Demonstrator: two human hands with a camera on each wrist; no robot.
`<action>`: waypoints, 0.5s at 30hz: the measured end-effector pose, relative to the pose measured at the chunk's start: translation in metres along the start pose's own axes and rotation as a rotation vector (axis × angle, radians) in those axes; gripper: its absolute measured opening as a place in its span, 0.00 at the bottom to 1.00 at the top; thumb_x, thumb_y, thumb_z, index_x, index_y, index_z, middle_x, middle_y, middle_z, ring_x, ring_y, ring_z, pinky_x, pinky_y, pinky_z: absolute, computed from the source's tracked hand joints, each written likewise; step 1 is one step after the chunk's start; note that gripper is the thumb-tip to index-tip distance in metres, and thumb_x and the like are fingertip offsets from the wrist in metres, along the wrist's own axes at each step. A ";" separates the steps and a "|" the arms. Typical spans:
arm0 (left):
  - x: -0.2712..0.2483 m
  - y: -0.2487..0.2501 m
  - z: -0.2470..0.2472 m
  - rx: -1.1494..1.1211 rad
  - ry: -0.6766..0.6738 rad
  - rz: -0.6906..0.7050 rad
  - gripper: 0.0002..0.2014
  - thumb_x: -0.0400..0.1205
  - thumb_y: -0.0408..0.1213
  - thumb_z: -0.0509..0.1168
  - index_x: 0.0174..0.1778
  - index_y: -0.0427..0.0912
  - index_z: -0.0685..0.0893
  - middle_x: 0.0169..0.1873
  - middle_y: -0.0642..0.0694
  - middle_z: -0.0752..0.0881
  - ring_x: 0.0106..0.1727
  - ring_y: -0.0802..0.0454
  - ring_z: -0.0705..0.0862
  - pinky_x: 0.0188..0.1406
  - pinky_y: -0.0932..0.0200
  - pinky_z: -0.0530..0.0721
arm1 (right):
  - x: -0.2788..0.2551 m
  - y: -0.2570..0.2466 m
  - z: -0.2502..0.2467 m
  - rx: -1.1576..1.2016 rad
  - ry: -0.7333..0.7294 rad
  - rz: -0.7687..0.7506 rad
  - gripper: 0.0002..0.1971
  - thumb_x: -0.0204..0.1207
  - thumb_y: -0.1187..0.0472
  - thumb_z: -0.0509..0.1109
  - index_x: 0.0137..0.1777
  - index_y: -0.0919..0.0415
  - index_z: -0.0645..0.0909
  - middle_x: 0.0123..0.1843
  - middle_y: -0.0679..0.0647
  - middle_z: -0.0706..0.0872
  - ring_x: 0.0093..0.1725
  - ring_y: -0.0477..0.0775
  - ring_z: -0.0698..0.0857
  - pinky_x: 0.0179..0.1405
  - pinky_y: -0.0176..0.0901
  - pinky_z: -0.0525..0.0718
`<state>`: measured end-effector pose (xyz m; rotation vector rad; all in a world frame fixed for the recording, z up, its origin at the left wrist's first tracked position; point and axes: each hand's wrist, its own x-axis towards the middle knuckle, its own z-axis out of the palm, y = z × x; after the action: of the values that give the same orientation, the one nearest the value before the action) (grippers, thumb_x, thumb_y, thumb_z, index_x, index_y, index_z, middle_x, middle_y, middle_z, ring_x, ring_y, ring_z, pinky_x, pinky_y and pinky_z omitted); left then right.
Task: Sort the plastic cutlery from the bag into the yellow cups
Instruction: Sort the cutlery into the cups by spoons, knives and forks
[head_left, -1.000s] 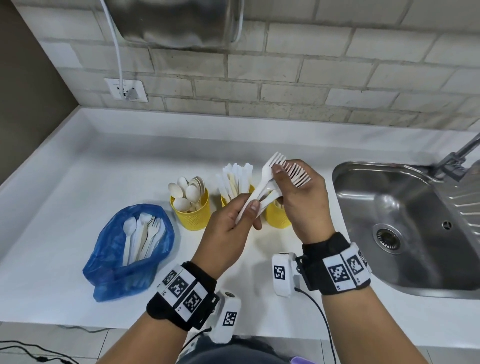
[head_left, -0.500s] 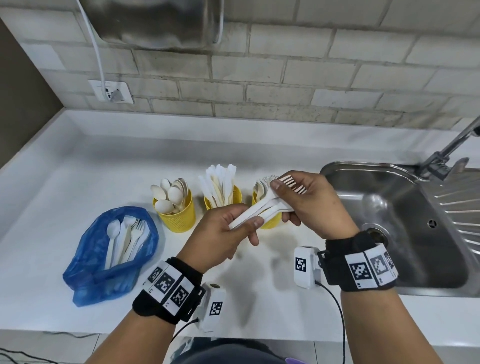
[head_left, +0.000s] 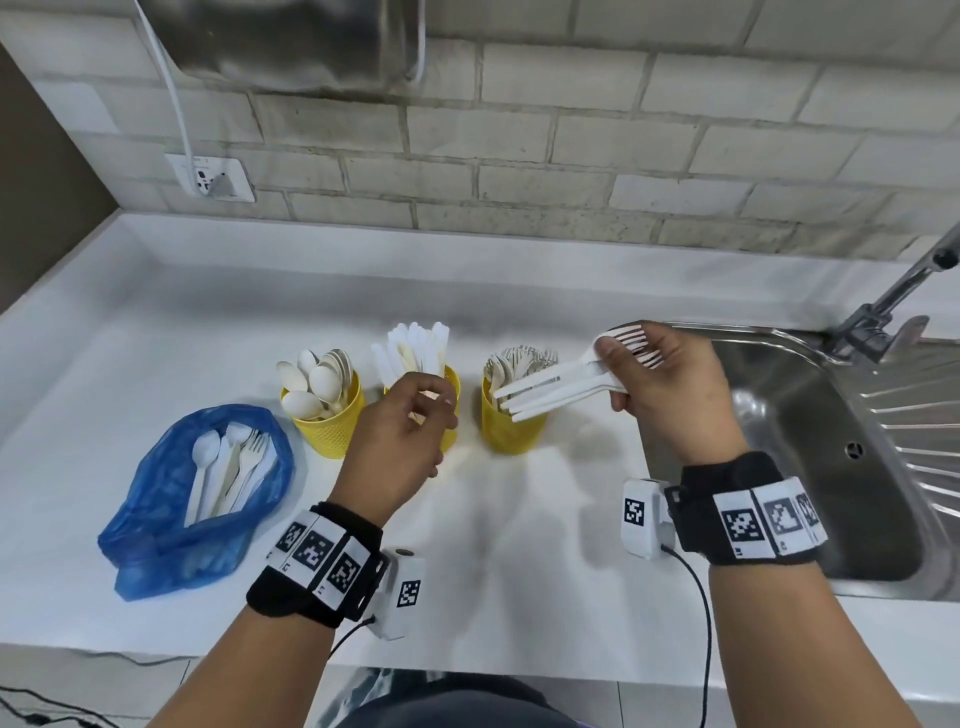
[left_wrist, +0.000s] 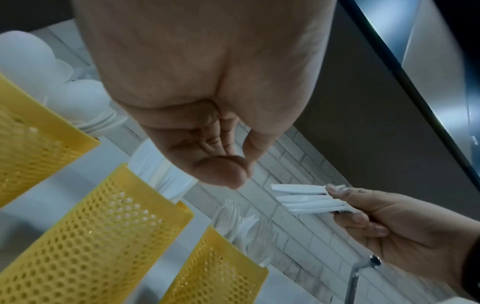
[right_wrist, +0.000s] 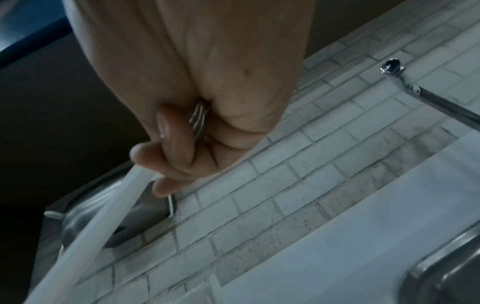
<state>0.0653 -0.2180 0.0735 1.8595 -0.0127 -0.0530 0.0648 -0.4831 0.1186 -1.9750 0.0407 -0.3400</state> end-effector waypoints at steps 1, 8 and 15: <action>0.003 -0.002 0.002 0.048 0.002 0.028 0.06 0.85 0.36 0.67 0.51 0.52 0.87 0.40 0.49 0.90 0.26 0.46 0.85 0.25 0.56 0.86 | 0.002 0.004 -0.002 -0.015 0.029 -0.019 0.10 0.85 0.59 0.73 0.41 0.57 0.88 0.23 0.55 0.85 0.21 0.50 0.81 0.27 0.43 0.80; 0.029 -0.010 0.039 0.494 -0.144 0.261 0.09 0.83 0.36 0.70 0.57 0.49 0.89 0.54 0.50 0.86 0.40 0.55 0.83 0.54 0.55 0.84 | 0.021 0.007 0.009 -0.193 0.042 -0.167 0.06 0.86 0.57 0.71 0.49 0.54 0.88 0.28 0.52 0.89 0.26 0.47 0.88 0.34 0.37 0.83; 0.035 -0.019 0.054 0.662 -0.151 0.277 0.10 0.84 0.39 0.68 0.58 0.44 0.91 0.60 0.46 0.80 0.50 0.45 0.87 0.55 0.51 0.85 | 0.034 0.015 0.019 -0.410 -0.117 -0.312 0.06 0.87 0.59 0.70 0.50 0.58 0.87 0.29 0.39 0.81 0.32 0.51 0.84 0.41 0.46 0.81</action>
<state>0.0980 -0.2651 0.0391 2.4913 -0.4382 0.0055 0.1043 -0.4788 0.1056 -2.4092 -0.2974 -0.4436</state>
